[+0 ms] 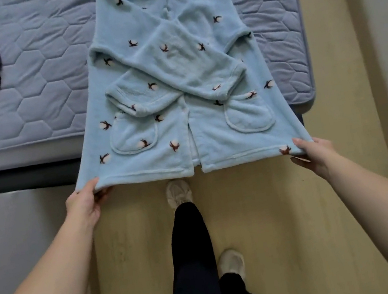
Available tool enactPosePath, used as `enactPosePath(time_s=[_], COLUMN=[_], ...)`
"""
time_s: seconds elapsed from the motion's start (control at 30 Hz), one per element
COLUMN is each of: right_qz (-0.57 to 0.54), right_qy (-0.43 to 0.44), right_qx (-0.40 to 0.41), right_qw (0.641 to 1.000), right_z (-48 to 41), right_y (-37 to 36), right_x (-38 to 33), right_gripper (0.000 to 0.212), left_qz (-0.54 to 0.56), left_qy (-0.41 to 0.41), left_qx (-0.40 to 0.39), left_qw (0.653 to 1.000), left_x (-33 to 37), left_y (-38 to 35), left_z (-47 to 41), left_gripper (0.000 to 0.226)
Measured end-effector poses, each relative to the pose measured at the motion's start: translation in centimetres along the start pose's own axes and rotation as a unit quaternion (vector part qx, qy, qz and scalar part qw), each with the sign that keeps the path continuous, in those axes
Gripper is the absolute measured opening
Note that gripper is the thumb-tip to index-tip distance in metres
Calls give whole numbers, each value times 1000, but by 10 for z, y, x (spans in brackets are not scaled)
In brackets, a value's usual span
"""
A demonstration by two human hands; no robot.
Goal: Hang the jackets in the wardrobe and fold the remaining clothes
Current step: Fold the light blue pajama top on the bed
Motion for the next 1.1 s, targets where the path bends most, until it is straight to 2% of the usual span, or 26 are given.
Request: enactPosePath(time_s=[0.17,0.33,0.43,0.53,0.67,0.77,0.83,0.87,0.97,1.03,1.1], right_qz=[11,-31,-99,-151,-201,-165,-42,36,211,257,227], right_qy=[-32,-33,5,53,126,185,208,211,186,145,81], right_qx=[-2,1,11,16,43,7,2,14,50,99,126], right_qw=[999,999,995,987,971,969,977,977,958,950,962], right_z=[63,82,70,48,-3,-40,-67,-81,-113,-128,-140], right_y=[50,53,24,-24,-97,-163,-202,-216,-231,-215,-196], right_x=[17,-41,-113,-206,-336,-395,-390,-372,-288,-243,-219], right_gripper=[22,23,23,16,14,9,28,41,67,76,82], left_qz=[28,55,61,85,103,24,-78,-141,-292,-334,-342], left_qy=[39,22,-14,-47,-100,-168,-202,-209,-168,-118,-72], left_qx=[32,29,15,-12,-49,-91,-89,-64,-5,0,-33], left_qw=[998,998,998,995,988,981,972,966,942,935,936], left_x=[-22,28,95,180,301,351,343,326,256,213,186], left_y=[53,38,-13,-89,-203,-276,-301,-301,-274,-248,-231], left_z=[73,97,80,46,-14,-56,-87,-100,-128,-148,-163], left_gripper=[41,32,42,40,22,15,22,34,64,67,58])
Point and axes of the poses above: each hand's wrist, its own z-axis away from the middle knuckle, its own y-axis out of the back of the hand, x = y × z, the point moved 7 cm from there along -z, towards the middle knuckle, and after that the axes turned 3 degrees about x, right-handed, at the moved point
